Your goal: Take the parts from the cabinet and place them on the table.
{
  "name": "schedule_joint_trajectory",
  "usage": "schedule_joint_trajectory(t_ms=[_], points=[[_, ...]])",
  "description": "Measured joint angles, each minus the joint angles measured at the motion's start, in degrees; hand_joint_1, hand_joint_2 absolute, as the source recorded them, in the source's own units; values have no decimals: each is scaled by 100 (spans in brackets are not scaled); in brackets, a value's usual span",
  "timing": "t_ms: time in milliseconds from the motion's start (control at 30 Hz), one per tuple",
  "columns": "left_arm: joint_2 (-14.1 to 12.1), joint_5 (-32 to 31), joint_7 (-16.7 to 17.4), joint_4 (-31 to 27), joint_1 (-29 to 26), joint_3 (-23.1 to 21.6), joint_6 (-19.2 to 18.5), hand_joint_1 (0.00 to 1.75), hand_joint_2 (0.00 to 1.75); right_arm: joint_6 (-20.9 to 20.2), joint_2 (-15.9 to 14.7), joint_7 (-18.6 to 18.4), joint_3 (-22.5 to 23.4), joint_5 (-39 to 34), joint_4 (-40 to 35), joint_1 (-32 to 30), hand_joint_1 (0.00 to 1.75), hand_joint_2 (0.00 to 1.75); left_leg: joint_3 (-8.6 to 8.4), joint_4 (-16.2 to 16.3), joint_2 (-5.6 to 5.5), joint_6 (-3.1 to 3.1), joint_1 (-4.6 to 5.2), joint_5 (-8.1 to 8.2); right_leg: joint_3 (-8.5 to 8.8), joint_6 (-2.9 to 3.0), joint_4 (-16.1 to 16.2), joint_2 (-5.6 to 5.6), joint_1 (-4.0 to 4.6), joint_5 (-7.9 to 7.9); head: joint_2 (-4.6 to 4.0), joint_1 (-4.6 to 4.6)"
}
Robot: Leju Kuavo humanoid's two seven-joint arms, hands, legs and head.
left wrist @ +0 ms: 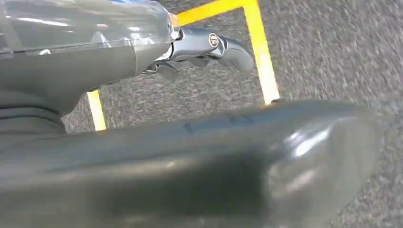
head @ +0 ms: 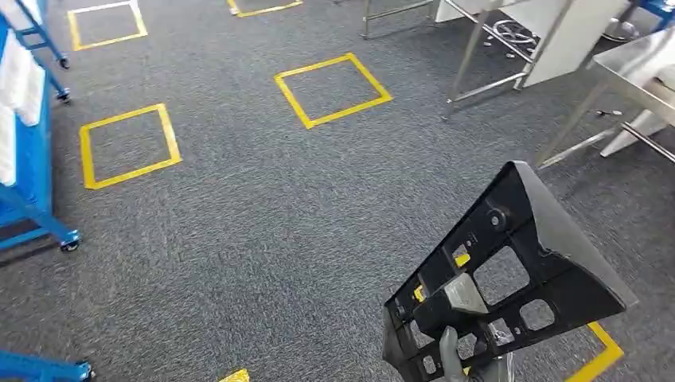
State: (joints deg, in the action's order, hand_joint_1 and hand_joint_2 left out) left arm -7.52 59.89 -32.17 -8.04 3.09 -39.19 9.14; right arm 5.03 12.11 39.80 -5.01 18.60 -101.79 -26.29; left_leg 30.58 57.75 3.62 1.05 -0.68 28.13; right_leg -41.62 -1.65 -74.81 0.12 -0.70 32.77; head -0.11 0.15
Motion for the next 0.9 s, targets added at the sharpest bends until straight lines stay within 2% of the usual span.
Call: schedule_joint_trajectory(t_ms=[33,67,100,133,167,233,267,300,333,367,400,433,467,500,533,567,600,633,733,767,800,833,867,900], points=[[9,13,-4,0,5,-11,-26,0,0,-7,0,0,0,15,0,1,175,175,-24,0,68,-16,0,15,271,7,480,-48,-3,-260,0,0],[17,24,-20,0,11,-17,-63,0,0,-18,2,0,0,42,0,4,175,175,-56,-1,140,-38,0,34,599,29,1080,-183,3,-508,0,0],[17,46,-30,0,17,-26,-79,0,0,-44,4,2,-4,70,0,12,175,175,-94,-2,195,-71,14,56,835,65,1540,-535,38,-548,0,0],[20,66,-35,0,15,-37,-83,0,0,-57,4,-2,-13,90,0,20,175,175,-109,12,247,-114,59,85,847,120,1563,-611,77,-544,0,-9],[20,66,-37,2,20,-55,-85,0,0,-59,18,4,-20,92,0,22,175,175,-120,-3,286,-131,48,86,831,144,1548,-506,97,-540,0,-9],[31,68,-39,0,47,-87,-98,0,0,-66,20,0,-20,98,0,13,175,175,-178,-26,436,-181,51,108,806,186,1557,-354,113,-542,0,-7],[33,70,-42,0,70,-118,-103,0,0,-72,26,2,-22,101,-4,16,175,175,-188,-13,460,-224,40,148,847,246,1616,-259,59,-577,0,-9],[31,77,-41,2,71,-131,-105,0,0,-76,44,7,-24,105,-4,8,175,175,-170,90,125,-260,4,225,860,276,1641,-204,48,-594,0,-11],[24,81,-44,2,62,-140,-107,0,0,-76,59,4,-31,105,-4,24,175,175,-32,380,-161,-270,-11,423,856,319,1641,-146,39,-600,0,-33],[24,83,-44,7,49,-151,-114,0,0,-76,72,2,-31,105,-4,37,175,175,196,845,-281,-279,-10,673,844,336,1636,-56,38,-603,0,-35],[22,89,-44,13,33,-155,-120,0,0,-76,79,2,-31,105,-4,39,175,175,415,1289,-314,-290,-10,864,840,347,1636,22,44,-602,0,-37],[22,109,-44,15,19,-157,-125,0,0,-76,79,2,-31,105,-4,38,175,175,633,1713,-315,-299,-10,980,841,350,1628,126,53,-603,0,-35],[22,131,-46,18,10,-162,-140,0,0,-76,79,2,-31,103,-2,29,175,175,719,1837,-316,-299,-10,930,843,349,1619,223,53,-603,0,-35],[22,138,-50,17,10,-164,-149,0,0,-76,79,0,-31,105,-2,28,175,175,672,1667,-323,-292,-10,736,852,348,1607,321,53,-600,0,-37],[15,151,-57,17,20,-166,-162,0,0,-70,79,0,-31,105,-2,32,175,175,527,1284,-339,-280,-11,467,863,341,1598,410,50,-595,0,-37],[2,171,-70,20,23,-170,-168,0,0,-61,81,0,-31,105,-2,34,175,175,285,715,-424,-266,-17,145,875,327,1585,507,43,-586,0,-35],[-11,175,-83,22,23,-177,-175,0,0,-59,81,0,-31,103,-2,33,175,175,95,228,-684,-247,-36,-47,870,306,1563,581,34,-574,0,-35],[-26,181,-85,31,22,-195,-179,0,0,-59,81,0,-31,96,-2,40,175,175,43,92,-927,-229,-47,48,835,268,1518,644,70,-560,0,-35],[-39,186,-107,37,64,-247,-190,0,0,-57,81,0,-26,96,-2,40,175,175,26,91,-746,-153,1,34,780,150,1559,846,2,-616,0,-33],[-33,186,-116,37,77,-275,-197,0,0,-57,79,0,-20,96,-4,40,175,175,19,30,-661,-97,-56,-9,754,102,1556,905,43,-630,0,-28],[-48,179,-125,37,96,-291,-203,0,0,-61,79,0,-15,96,-2,44,175,175,8,-4,-566,-61,-61,-39,742,102,1477,598,41,-573,0,-39],[-50,177,-147,37,93,-299,-208,0,0,-66,79,2,-15,101,-2,76,175,175,2,-25,-494,-20,-53,-46,619,94,1242,258,66,-384,0,18],[-61,175,-162,37,80,-308,-208,0,0,-74,79,-2,-15,109,7,123,175,175,10,-25,-411,-9,-40,-45,428,74,856,127,57,-165,0,17],[-70,177,-177,37,64,-326,-216,0,0,-76,76,-7,-13,116,24,163,175,175,12,-23,-318,-3,-31,-38,189,58,376,63,39,56,0,17]])
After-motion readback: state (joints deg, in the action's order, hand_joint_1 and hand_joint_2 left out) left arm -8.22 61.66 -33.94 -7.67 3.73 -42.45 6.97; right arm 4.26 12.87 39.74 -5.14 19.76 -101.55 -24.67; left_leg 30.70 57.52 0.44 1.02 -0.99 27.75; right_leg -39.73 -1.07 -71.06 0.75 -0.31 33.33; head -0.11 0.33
